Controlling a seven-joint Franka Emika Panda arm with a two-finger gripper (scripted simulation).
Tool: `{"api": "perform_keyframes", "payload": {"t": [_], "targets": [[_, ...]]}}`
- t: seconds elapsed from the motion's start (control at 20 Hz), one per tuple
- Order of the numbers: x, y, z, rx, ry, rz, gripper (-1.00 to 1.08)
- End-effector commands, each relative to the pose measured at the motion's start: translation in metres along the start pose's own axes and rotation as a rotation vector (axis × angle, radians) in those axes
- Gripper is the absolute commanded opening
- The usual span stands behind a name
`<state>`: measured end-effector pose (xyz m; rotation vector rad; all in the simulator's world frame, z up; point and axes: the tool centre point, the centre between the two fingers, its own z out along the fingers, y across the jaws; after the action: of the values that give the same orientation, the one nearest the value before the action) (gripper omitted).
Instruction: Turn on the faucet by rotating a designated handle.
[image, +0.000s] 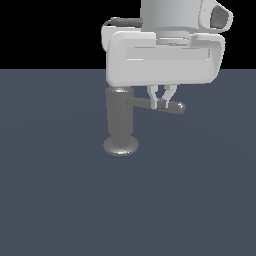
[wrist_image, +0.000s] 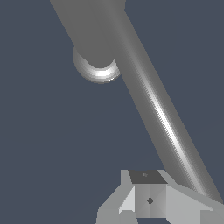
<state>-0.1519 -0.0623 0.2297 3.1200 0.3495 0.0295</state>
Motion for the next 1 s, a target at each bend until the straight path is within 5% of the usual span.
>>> {"api": "perform_keyframes", "payload": {"t": [0.0, 0.65, 0.75, 0.95], "targets": [[-0.001, 0.011, 0.009, 0.004, -0.019, 0.000, -1.00], [0.008, 0.066, 0.010, 0.004, -0.019, 0.000, -1.00], [0.022, 0.048, -0.001, -0.005, 0.005, -0.040, -1.00], [0.032, 0.056, 0.000, -0.004, 0.003, -0.037, -1.00]]}}
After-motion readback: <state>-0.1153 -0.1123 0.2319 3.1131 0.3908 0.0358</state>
